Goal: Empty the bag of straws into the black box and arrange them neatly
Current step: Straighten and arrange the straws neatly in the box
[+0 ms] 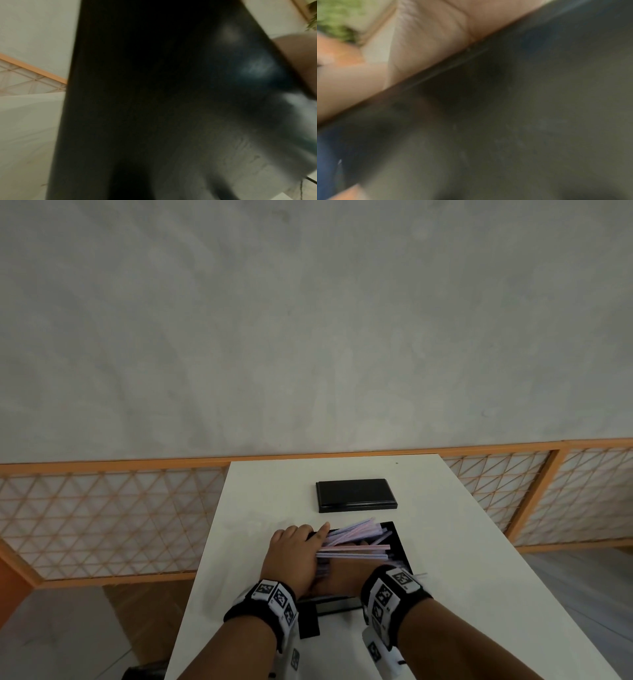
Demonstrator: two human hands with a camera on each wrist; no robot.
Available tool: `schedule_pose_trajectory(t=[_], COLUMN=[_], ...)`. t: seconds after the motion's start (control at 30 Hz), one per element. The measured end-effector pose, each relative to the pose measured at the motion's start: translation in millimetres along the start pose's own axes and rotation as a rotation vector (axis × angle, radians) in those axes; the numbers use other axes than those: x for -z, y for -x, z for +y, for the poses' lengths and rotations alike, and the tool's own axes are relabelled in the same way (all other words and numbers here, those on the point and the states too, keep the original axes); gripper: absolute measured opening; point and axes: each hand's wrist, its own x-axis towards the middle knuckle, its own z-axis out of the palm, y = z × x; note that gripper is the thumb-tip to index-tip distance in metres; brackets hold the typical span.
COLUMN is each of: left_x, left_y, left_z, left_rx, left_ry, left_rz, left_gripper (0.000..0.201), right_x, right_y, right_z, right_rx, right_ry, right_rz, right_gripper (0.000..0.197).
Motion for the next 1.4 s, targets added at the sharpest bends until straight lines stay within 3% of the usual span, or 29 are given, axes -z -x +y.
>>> schedule_pose_trajectory(t=[0.07, 0.13, 0.23, 0.3, 0.4, 0.53, 0.63, 0.73, 0.83, 0.93, 1.03, 1.1, 1.27, 1.4], left_x=[-0.7, 0.4, 2.5, 2.3, -0.2, -1.6, -2.6, -2.7, -0.9, 1.1, 0.9, -0.3, -1.7, -1.3], left_y=[-1.1, -2.0, -1.7, -2.0, -2.6, -2.0, -2.6, -2.1, -1.1, -0.3, 1.4, 2.3, 1.1, 3.3], left_z=[-0.3, -0.9, -2.4, -3.1, -3.5, -3.6, -3.8, -4.5, -4.0, -2.2, -2.4, -3.3, -5.6, -5.9], left_rx=[0.004, 0.004, -0.019, -0.024, -0.011, -0.003, -0.004, -0.016, -0.023, -0.008, -0.016, -0.034, -0.054, -0.09], left_ry=[0.001, 0.001, 0.003, 0.002, 0.013, 0.032, 0.037, 0.032, 0.028, 0.04, 0.068, 0.083, 0.11, 0.11], left_rz=[0.009, 0.004, -0.044, -0.058, -0.022, 0.005, -0.001, 0.0, -0.002, 0.014, 0.017, 0.018, 0.039, 0.077], left_gripper=[0.059, 0.059, 0.079, 0.087, 0.074, 0.062, 0.063, 0.067, 0.069, 0.065, 0.064, 0.067, 0.073, 0.067], right_x=[-8.6, -12.6, -6.1, -3.9, 1.1, -11.3, -19.3, -22.6, -19.1, -10.9, -6.8, -4.7, -0.3, -0.7], right_y=[5.2, 9.5, 20.8, 28.7, 36.6, 36.7, 34.9, 38.6, 44.1, 41.5, 36.6, 37.7, 37.3, 29.5], right_z=[-0.4, -0.3, -1.6, 1.8, 3.3, 7.9, 6.1, 2.4, -4.1, -5.9, 6.2, 14.3, 16.3, 20.4], right_rx=[-0.053, -0.025, 0.011, 0.009, 0.056, 0.164, 0.17, 0.18, 0.136, -0.065, -0.3, -0.372, -0.416, -0.43], right_ry=[0.127, 0.146, 0.02, -0.028, 0.005, -0.022, 0.04, 0.082, 0.067, -0.038, -0.024, -0.015, 0.015, 0.042], right_rz=[0.045, 0.147, 0.255, 0.315, 0.421, 0.636, 0.81, 0.89, 0.859, 0.773, 0.52, 0.367, 0.286, 0.241], right_gripper=[0.1, 0.102, 0.065, 0.055, 0.05, 0.018, 0.014, 0.017, 0.021, 0.033, 0.035, 0.033, 0.04, 0.035])
